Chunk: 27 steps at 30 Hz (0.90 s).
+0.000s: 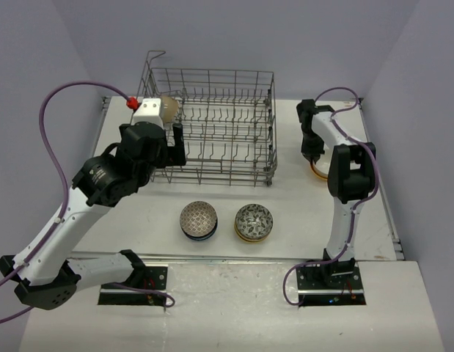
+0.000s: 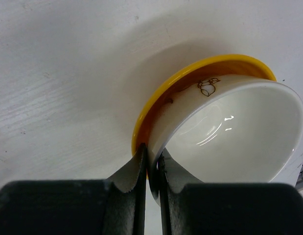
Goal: Unload the bowls from the dish rack
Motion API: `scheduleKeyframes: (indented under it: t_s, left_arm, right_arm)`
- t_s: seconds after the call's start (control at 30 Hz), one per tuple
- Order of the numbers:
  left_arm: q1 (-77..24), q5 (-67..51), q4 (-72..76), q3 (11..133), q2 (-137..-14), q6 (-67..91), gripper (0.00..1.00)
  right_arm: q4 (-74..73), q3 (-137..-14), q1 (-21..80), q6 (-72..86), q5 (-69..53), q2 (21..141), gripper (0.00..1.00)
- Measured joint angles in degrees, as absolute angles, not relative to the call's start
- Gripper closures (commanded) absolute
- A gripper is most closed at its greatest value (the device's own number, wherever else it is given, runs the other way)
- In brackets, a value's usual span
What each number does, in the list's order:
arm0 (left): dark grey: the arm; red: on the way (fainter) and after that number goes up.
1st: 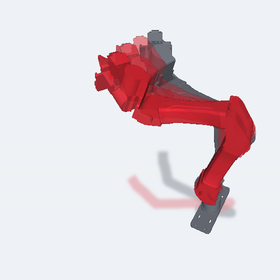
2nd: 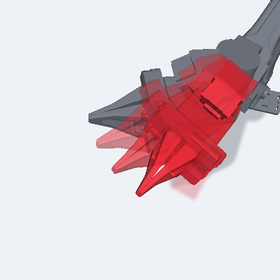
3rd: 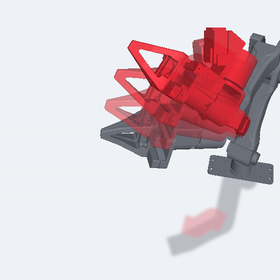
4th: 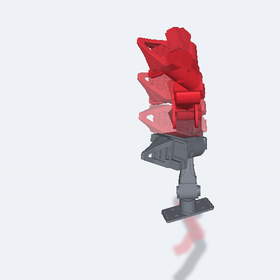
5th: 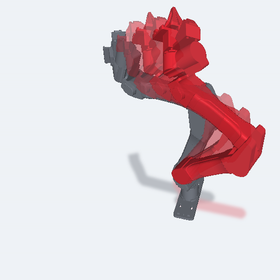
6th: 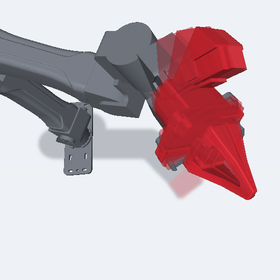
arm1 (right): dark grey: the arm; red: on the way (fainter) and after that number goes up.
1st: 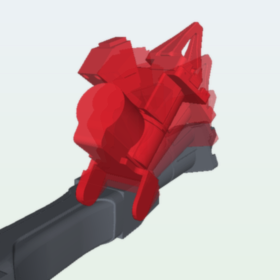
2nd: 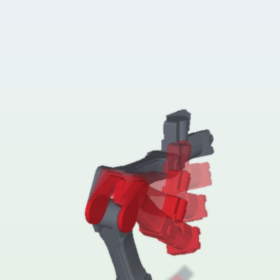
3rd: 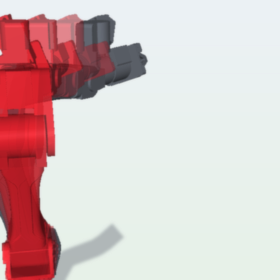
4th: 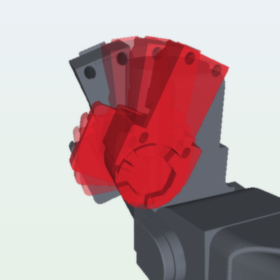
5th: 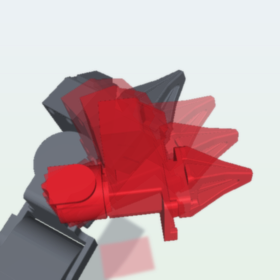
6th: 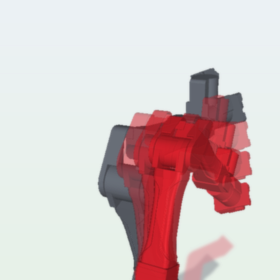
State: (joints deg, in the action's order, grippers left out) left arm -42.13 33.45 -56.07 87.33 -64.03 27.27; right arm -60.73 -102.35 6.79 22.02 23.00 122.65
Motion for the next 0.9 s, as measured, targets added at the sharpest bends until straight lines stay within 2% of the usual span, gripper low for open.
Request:
scheduleKeyframes:
  t_s: [0.17,0.37,0.73,0.9]
  left_arm:
    - [-42.1,33.5,-55.5,87.3,-64.0,27.2,0.0]
    - [-42.1,33.5,-54.8,87.3,-64.1,27.2,0.0]
    - [-42.1,33.5,-54.7,87.3,-64.2,27.2,0.0]
    - [-42.1,33.5,-54.7,87.3,-64.6,27.2,0.0]
  right_arm:
    - [-60.7,-101.1,6.8,22.6,23.1,122.7,0.86]
    - [-60.6,-101.1,6.8,22.6,23.6,122.6,0.77]
    - [-60.6,-101.0,6.7,22.9,24.5,122.2,0.54]
    - [-60.5,-100.8,6.8,23.4,24.3,120.0,0.52]
